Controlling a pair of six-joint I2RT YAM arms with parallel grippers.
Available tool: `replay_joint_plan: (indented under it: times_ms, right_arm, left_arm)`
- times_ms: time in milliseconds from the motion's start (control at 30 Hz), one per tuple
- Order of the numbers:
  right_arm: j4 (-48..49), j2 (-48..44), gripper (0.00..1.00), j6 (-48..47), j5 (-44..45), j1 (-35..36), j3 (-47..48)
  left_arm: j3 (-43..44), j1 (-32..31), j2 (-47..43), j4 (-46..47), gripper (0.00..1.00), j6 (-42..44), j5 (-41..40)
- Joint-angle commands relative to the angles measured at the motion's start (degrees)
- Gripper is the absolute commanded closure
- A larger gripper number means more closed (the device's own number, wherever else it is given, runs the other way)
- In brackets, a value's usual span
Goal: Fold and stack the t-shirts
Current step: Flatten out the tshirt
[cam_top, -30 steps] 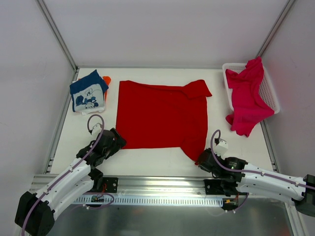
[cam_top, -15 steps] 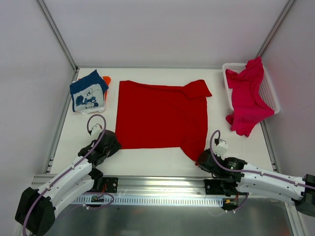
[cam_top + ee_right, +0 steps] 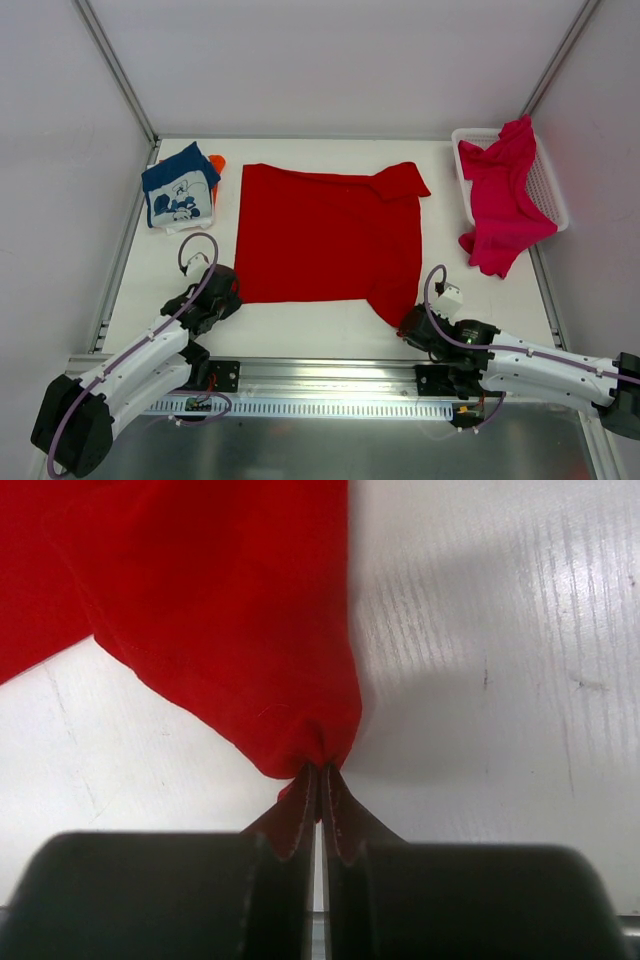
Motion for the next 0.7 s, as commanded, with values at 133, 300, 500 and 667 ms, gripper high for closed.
replay_joint_plan:
  times_ms: [133,300,500,667]
  right_arm:
    - [-1.3,-1.4,1.00,-7.1,5.1,0.3,4.8]
    - [-1.5,-6.3,1.00,-24.4,7.0,0.3,16.5]
    - [0.9,-8.9,1.00,-52.8,-5.4,0.3,41.8]
    - [1.7,-9.0,1.00,-66.8,-17.7,0.3,58.9]
  left_arm:
    - [2.7,-0.5,-4.2,-2.4,1.00,6.1,1.6]
    - [13.1,-0.7,-13.6,-5.4,1.00,16.4,5.9]
    - [35.2,-0.7,-15.6,-10.0,1.00,26.4,15.8]
    - [50.9,-0.6,-16.4,-11.4,1.00,31.7,21.1]
